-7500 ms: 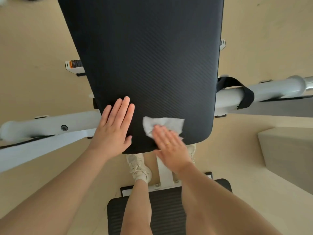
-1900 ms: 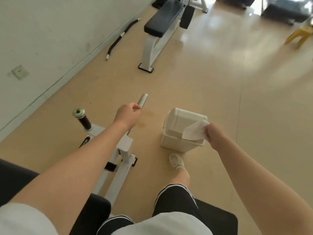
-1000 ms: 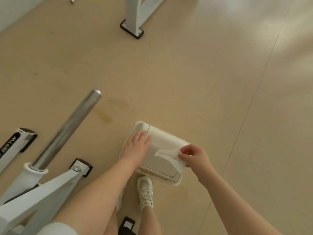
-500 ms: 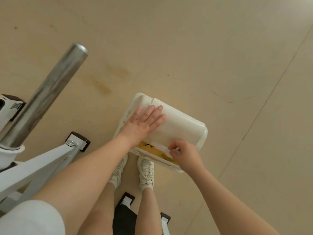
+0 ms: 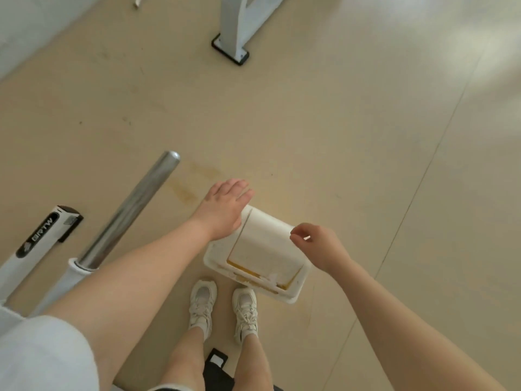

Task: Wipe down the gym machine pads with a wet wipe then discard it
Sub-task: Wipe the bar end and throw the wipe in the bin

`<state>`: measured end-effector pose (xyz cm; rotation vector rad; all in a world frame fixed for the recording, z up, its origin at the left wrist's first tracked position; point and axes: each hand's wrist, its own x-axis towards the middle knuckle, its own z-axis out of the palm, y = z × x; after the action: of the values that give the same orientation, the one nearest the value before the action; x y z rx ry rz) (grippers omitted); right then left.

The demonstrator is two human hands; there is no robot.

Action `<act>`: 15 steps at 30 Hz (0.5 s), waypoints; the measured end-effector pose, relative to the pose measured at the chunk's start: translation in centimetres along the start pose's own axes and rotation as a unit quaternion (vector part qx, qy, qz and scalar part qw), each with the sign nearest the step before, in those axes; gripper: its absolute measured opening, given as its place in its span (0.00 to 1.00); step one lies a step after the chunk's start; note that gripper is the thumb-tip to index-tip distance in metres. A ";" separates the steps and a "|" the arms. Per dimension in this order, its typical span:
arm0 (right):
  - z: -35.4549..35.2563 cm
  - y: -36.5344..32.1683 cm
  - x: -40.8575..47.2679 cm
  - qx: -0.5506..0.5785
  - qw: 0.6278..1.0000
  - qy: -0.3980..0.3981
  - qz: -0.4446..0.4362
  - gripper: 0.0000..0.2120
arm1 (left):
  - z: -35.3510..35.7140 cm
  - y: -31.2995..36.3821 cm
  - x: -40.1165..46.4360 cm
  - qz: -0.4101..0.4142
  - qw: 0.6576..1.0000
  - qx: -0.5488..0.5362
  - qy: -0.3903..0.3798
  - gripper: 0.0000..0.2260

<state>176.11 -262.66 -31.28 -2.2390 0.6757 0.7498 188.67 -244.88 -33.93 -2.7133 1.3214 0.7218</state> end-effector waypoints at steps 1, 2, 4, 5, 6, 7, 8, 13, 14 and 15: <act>-1.4 -1.3 -0.8 0.003 1.000 0.008 -0.004 0.10 | -2.6 -0.4 -0.9 -0.011 1.000 -0.013 0.015 0.25; -2.7 -2.7 -1.6 0.009 1.000 0.012 -0.010 0.09 | -4.8 -1.0 -1.8 -0.016 0.999 -0.027 0.032 0.25; -4.5 -5.1 -3.0 0.022 1.000 0.004 -0.022 0.09 | -8.6 -1.9 -4.0 -0.029 0.997 -0.034 0.065 0.24; -4.9 -6.0 -3.6 0.018 0.999 -0.011 -0.028 0.09 | -9.9 -2.1 -5.0 -0.037 0.996 -0.030 0.080 0.24; -4.9 -6.4 -4.1 -0.001 0.999 -0.033 -0.034 0.09 | -10.6 -2.2 -5.9 -0.041 0.995 -0.022 0.091 0.23; -4.4 -6.4 -4.3 -0.031 0.997 -0.057 -0.037 0.10 | -10.8 -2.1 -6.5 -0.042 0.995 -0.019 0.094 0.23; -3.5 -6.0 -4.3 -0.066 0.994 -0.079 -0.038 0.11 | -10.4 -1.9 -6.9 -0.042 0.995 -0.021 0.092 0.22; 2.3 -0.5 -2.1 -0.126 0.985 -0.121 -0.006 0.15 | -2.5 2.0 -5.2 -0.026 0.999 -0.033 0.024 0.22; 3.3 0.8 -1.5 -0.131 0.982 -0.135 0.001 0.18 | -0.4 3.0 -4.3 -0.022 0.999 -0.027 0.009 0.22; 4.3 2.0 -0.9 -0.135 0.979 -0.149 0.007 0.20 | 1.6 3.9 -3.4 -0.019 1.000 -0.018 -0.006 0.23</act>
<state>172.86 -260.58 -34.13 -2.2919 0.4642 1.2172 183.34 -244.46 -33.30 -2.7503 1.2619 0.7645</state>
